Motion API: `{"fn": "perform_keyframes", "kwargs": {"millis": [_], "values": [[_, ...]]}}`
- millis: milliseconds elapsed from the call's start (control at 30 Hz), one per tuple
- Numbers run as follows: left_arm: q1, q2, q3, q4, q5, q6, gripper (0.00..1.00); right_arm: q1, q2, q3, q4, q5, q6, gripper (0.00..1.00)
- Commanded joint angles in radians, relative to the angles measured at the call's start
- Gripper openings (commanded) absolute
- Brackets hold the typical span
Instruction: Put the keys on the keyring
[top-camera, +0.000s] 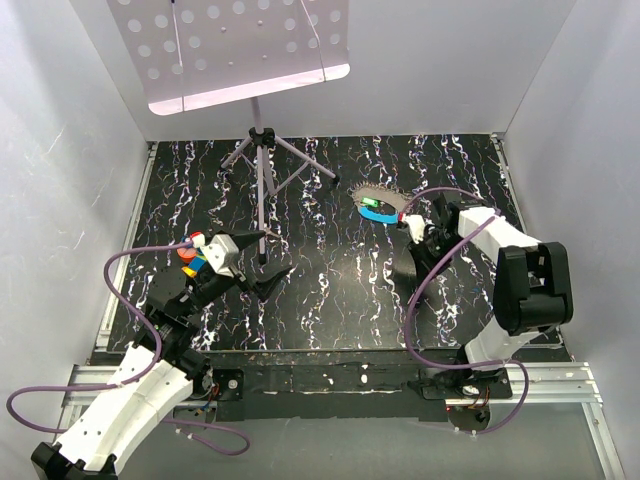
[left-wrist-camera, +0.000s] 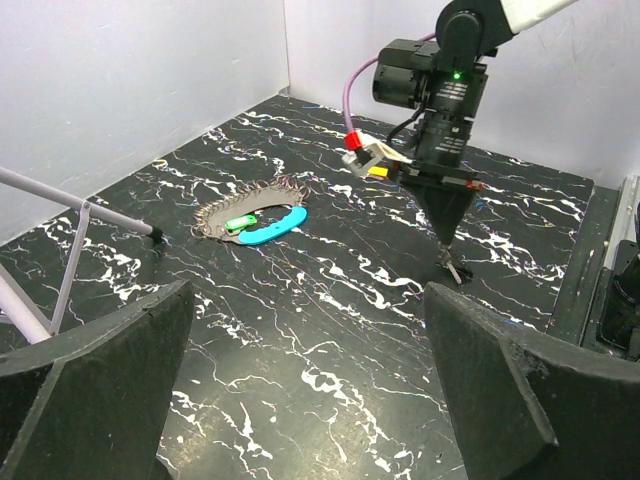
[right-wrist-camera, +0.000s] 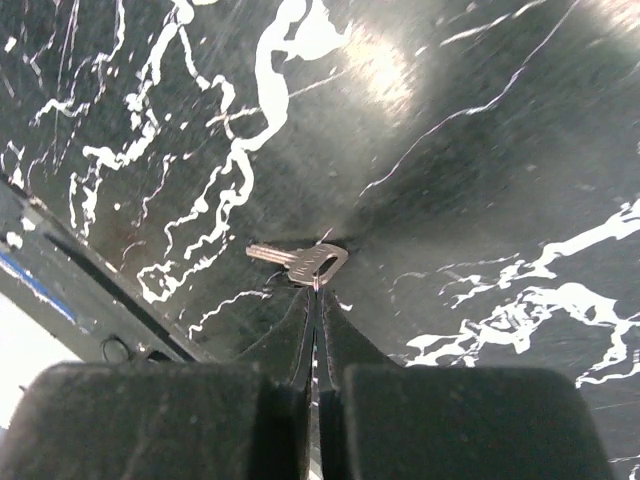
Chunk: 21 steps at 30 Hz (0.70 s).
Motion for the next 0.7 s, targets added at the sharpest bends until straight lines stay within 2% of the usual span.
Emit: {"fn": "perform_keyframes", "kwargs": {"millis": [0, 400, 667], "values": [[0.004, -0.006, 0.001, -0.006, 0.000, 0.005, 0.98, 0.014, 0.044, 0.066, 0.076, 0.026, 0.079, 0.01], [0.004, -0.006, 0.001, -0.006, 0.003, 0.008, 0.98, 0.063, 0.071, 0.023, 0.259, 0.055, 0.252, 0.01], [0.004, -0.014, 0.001, -0.006, 0.006, 0.007, 0.98, 0.080, 0.078, 0.008, 0.285, 0.072, 0.263, 0.01]]}}
